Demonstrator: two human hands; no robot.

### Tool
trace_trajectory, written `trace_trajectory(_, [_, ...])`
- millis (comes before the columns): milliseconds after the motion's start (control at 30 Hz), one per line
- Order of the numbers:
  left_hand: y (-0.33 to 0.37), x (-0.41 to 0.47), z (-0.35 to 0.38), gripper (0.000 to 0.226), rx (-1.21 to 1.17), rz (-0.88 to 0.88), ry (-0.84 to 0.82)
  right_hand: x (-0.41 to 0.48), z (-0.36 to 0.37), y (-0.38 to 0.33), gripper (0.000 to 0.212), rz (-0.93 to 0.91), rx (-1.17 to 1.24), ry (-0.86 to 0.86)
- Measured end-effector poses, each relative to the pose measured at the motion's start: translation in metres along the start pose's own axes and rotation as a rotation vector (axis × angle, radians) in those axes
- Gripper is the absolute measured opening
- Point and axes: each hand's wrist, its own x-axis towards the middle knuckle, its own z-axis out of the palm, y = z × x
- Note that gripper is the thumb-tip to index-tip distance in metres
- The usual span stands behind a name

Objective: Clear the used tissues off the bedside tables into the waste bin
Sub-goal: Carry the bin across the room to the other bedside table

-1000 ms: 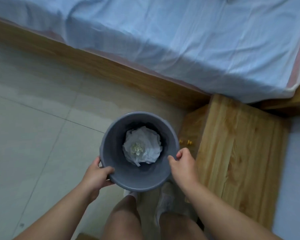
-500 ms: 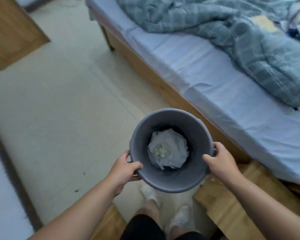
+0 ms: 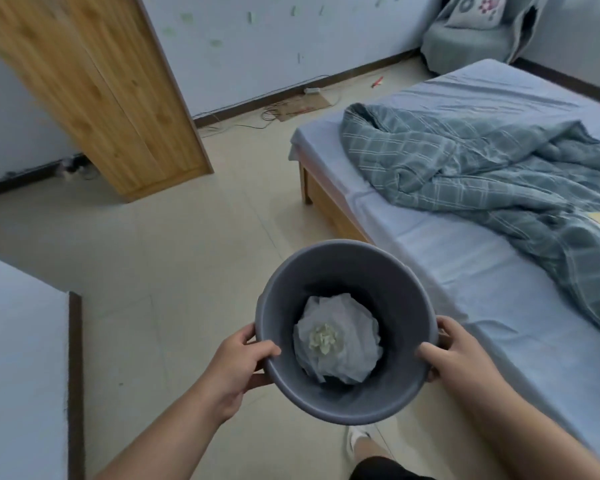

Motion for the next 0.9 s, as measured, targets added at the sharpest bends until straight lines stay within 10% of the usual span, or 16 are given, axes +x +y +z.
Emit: trace_trajectory(900, [0.360, 0.407, -0.310, 0.041, -0.221, 0.086, 0.301, 0.540, 0.316, -0.453, 0.039, -0.186, -0.320, -0.361])
